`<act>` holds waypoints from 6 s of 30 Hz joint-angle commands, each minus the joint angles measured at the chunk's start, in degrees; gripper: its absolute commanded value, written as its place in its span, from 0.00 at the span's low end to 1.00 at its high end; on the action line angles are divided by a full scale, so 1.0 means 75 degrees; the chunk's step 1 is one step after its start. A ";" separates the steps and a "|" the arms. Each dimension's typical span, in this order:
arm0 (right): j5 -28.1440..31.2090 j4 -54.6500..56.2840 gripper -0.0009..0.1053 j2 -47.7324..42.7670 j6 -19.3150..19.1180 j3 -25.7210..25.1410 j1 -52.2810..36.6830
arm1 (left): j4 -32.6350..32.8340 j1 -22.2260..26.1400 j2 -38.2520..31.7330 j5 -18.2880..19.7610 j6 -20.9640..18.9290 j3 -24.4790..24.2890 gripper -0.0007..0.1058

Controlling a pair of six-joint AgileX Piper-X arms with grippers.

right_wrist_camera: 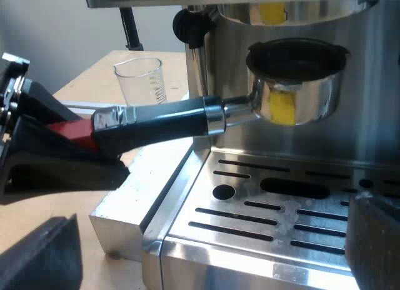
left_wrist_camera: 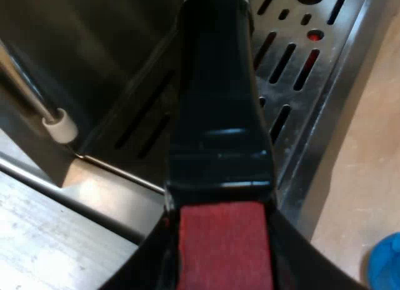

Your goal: Put the handle in the coffee machine

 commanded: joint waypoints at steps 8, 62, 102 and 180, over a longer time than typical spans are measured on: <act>-0.0071 -0.0094 0.82 -0.0014 -0.0027 -0.0031 -0.0032 | -0.0123 -0.0006 -0.0089 0.0746 -0.0359 -0.0649 0.01; -0.0429 -0.0079 0.82 -0.0014 -0.0027 -0.0022 -0.0032 | 0.1807 0.0007 -0.0335 0.2900 -0.0452 -0.1501 0.01; -0.1085 -0.2567 0.58 0.2310 -0.0295 -0.0495 -0.1715 | 0.0777 0.0007 -0.0335 0.2856 -0.0293 -0.1501 0.01; -0.0709 -0.5359 0.44 0.3580 -0.2616 -0.2357 -0.2896 | 0.0853 0.0007 -0.0335 0.2319 -0.0293 -0.1501 0.30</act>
